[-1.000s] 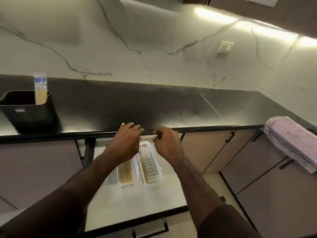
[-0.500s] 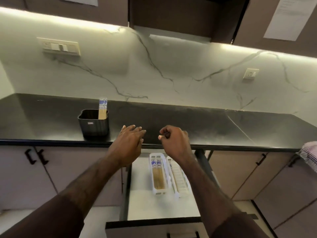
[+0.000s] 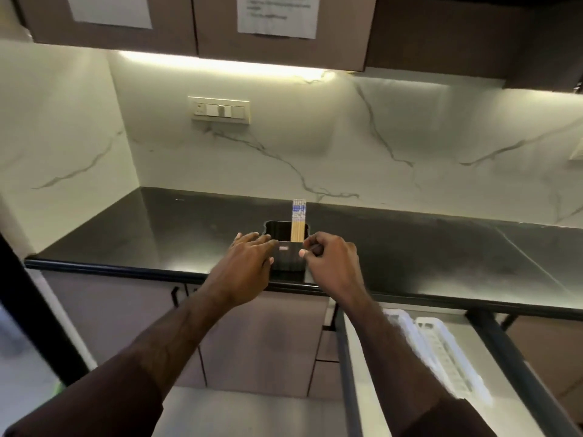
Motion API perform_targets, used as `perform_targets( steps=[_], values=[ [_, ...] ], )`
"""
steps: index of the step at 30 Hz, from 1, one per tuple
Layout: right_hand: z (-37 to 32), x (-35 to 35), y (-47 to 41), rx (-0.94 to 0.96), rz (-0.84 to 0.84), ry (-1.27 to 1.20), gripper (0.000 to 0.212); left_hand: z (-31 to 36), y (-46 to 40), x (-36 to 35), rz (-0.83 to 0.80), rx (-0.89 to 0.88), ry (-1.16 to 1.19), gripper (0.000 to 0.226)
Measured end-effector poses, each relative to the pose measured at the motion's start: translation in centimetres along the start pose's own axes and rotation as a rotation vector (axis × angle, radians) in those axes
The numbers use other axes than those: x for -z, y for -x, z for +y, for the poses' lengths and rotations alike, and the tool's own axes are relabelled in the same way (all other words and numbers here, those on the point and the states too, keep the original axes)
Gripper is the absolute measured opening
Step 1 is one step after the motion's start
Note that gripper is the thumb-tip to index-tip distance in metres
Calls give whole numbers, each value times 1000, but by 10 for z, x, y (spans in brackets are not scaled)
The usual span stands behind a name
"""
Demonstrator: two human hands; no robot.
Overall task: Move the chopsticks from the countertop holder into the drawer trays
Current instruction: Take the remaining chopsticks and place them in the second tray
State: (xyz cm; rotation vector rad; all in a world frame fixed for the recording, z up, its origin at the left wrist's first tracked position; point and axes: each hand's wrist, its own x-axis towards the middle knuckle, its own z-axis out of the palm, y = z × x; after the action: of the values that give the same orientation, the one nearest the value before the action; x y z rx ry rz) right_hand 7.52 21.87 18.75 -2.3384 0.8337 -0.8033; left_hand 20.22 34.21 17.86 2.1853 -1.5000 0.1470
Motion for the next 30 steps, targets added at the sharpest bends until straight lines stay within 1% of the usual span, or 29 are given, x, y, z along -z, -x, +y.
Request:
perform_targets(
  steps=[5, 7, 11, 17, 22, 30],
  values=[
    [-39, -51, -25, 7, -14, -38, 16, -61, -12, 22, 53, 17, 74, 47],
    [-44, -63, -36, 14, -11, -32, 14, -76, -19, 23, 77, 27, 113, 49],
    [-40, -80, -62, 0, 1, -31, 14, -95, -36, 15, 105, 109, 242, 49],
    [-10, -105, -113, -34, 20, -48, 14, -120, -92, -5, 93, 142, 319, 50],
    [34, -121, -169, -96, 20, -55, 13, -130, -161, -44, 42, 130, 337, 49],
    [106, -138, -242, -224, -48, -40, 30, -135, -259, -119, -8, 183, 367, 49]
  ],
)
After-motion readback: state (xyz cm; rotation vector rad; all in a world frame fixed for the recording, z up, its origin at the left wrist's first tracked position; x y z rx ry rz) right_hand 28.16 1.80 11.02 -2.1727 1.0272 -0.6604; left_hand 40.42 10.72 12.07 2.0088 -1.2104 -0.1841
